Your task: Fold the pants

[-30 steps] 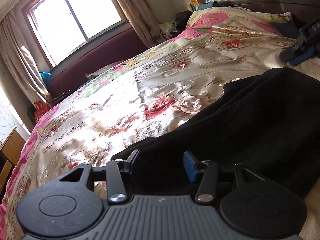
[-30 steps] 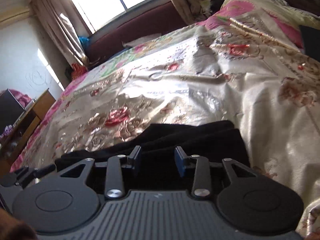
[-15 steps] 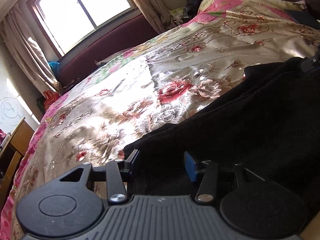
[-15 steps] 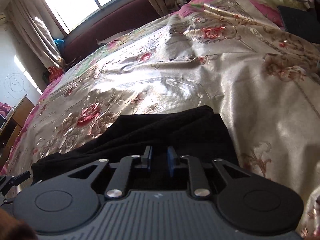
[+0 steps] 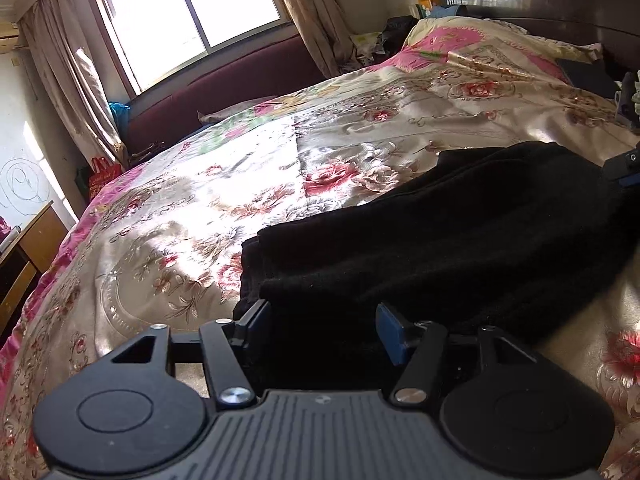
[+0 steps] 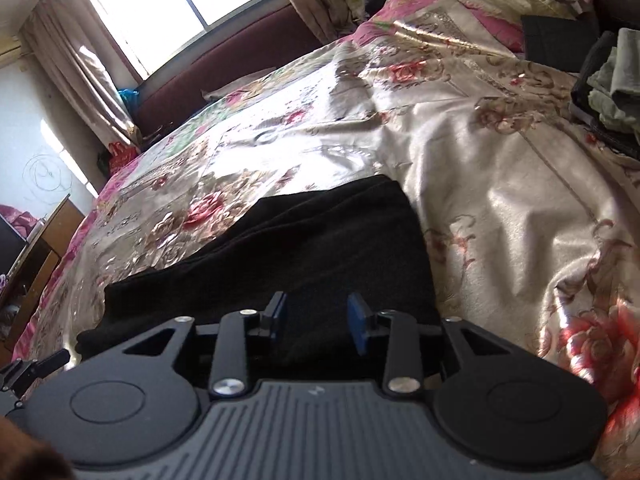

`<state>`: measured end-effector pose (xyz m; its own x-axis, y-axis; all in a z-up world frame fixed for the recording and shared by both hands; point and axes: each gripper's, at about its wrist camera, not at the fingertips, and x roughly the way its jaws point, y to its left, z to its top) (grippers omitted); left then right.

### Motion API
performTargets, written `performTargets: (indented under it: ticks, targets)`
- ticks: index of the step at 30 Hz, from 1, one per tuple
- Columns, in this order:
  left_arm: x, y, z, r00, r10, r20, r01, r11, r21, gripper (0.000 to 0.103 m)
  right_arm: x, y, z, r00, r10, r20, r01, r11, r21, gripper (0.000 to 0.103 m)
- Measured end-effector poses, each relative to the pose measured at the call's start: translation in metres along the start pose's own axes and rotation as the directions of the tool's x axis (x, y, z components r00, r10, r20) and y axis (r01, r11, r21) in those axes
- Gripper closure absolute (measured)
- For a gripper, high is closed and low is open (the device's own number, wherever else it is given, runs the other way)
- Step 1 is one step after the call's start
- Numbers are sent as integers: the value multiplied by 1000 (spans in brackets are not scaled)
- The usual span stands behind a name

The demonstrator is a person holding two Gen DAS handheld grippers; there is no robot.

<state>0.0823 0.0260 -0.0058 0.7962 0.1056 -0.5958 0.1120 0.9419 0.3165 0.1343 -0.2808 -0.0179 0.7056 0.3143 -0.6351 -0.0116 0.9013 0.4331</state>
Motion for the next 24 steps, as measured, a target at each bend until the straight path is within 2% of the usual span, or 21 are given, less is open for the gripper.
performTargets:
  ticks: [3, 6, 10, 12, 14, 16, 19, 23, 24]
  targets:
    - [7, -4, 7, 1000, -6, 4, 6, 1000, 2, 31, 8, -27, 10, 1000, -23, 20, 22, 999, 40, 61]
    - [16, -11, 13, 999, -43, 11, 43, 999, -12, 31, 23, -50, 16, 1000, -26, -2, 26, 996, 84, 61]
    - [27, -26, 21, 995, -97, 30, 97, 995, 7, 31, 42, -78, 12, 995, 82, -51, -72, 982, 176, 61]
    - [34, -33, 25, 992, -126, 24, 126, 992, 22, 31, 52, -90, 11, 988, 141, -65, -122, 962, 243, 57]
    - [40, -42, 27, 991, -134, 18, 133, 990, 54, 31, 51, -101, 10, 976, 211, -61, -183, 936, 302, 57]
    - [44, -47, 28, 990, -143, 8, 142, 987, 79, 31, 49, -115, 9, 946, 320, -52, -280, 888, 365, 57]
    - [49, -57, 28, 984, -177, 0, 176, 979, 107, 31, 50, -121, 9, 912, 408, -29, -357, 828, 433, 57]
    - [50, -65, 29, 980, -198, -8, 198, 973, 120, 31, 49, -111, 15, 880, 474, -14, -437, 822, 365, 57]
    - [50, -67, 29, 979, -206, -5, 205, 971, 125, 31, 58, -111, 16, 899, 437, -40, -393, 843, 367, 57]
